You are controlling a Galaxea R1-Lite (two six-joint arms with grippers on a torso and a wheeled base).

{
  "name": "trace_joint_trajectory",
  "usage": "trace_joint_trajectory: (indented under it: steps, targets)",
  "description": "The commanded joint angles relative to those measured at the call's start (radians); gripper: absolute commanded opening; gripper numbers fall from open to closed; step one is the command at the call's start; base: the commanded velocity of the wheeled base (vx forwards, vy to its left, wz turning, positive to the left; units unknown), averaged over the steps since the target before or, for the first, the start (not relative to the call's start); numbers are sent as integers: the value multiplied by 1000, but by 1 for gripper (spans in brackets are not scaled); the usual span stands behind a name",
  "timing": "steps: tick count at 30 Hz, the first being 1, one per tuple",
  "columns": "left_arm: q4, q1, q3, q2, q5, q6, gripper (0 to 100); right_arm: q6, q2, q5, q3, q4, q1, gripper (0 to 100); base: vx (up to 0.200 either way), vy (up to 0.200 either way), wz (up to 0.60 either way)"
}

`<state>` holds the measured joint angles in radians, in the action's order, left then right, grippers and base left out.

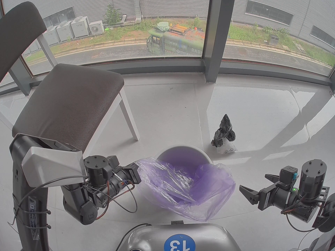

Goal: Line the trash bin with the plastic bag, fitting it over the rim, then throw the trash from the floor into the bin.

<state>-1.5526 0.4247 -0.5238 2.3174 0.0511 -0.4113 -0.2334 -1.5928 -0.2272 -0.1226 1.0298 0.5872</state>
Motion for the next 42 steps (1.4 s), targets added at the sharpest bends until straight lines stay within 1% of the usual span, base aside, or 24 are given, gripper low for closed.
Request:
trace_joint_trajectory:
  steps: [1,2,3,4,6,9,11,13,14,15,19,23,27,30,34,35,36,40,42]
  targets:
    - [-18,0,10,-23,-5,-1,0,3,203,-1,-108,-157,2,100,0,0,0]
    - [-18,0,10,-30,-5,0,0,6,252,-4,-175,-272,5,100,0,0,0]
    - [-18,0,10,-32,-5,0,0,5,258,-6,-187,-293,5,100,0,0,0]
    - [-18,0,11,-43,-4,-1,0,3,281,-14,-256,-390,5,100,0,0,0]
    - [-18,0,13,-43,-5,-1,0,0,293,-32,-321,-485,-1,100,0,0,0]
    - [-18,-3,16,-35,-5,-4,0,3,298,-66,-367,-559,-1,100,0,0,0]
    - [-18,-3,21,-33,-4,-6,0,6,306,-67,-374,-579,-1,100,0,0,0]
    - [-18,-1,31,-36,1,-3,0,31,364,-58,-388,-675,-1,100,0,0,0]
    - [-18,0,33,-39,1,-3,0,45,379,-55,-393,-695,-1,100,0,0,0]
    - [-18,0,33,-41,1,-1,100,55,393,-53,-391,-706,-1,100,0,0,0]
    - [-18,3,31,-44,-2,-1,100,111,436,-30,-381,-708,-1,100,0,0,0]
    - [-18,3,34,-46,-5,-1,100,135,458,-30,-371,-706,-3,100,0,0,0]
    - [-18,-1,51,-64,-8,-6,100,129,461,-30,-370,-702,-15,100,0,0,0]
    - [-18,-1,91,-107,-8,-8,100,98,467,-27,-370,-649,-41,100,0,0,0]
    - [-18,-1,127,-141,-8,-6,100,108,498,-26,-347,-576,-47,100,0,0,0]
    - [-18,-1,136,-155,-8,-6,100,108,498,-26,-347,-576,-47,100,0,0,0]
    - [-18,0,143,-165,-8,-6,100,118,519,-6,-324,-550,-49,100,0,0,0]
    - [-18,0,173,-208,-5,-8,100,140,567,60,-302,-525,-64,100,0,0,0]
    - [-18,0,179,-225,-7,-8,100,144,585,77,-304,-522,-72,100,0,0,0]
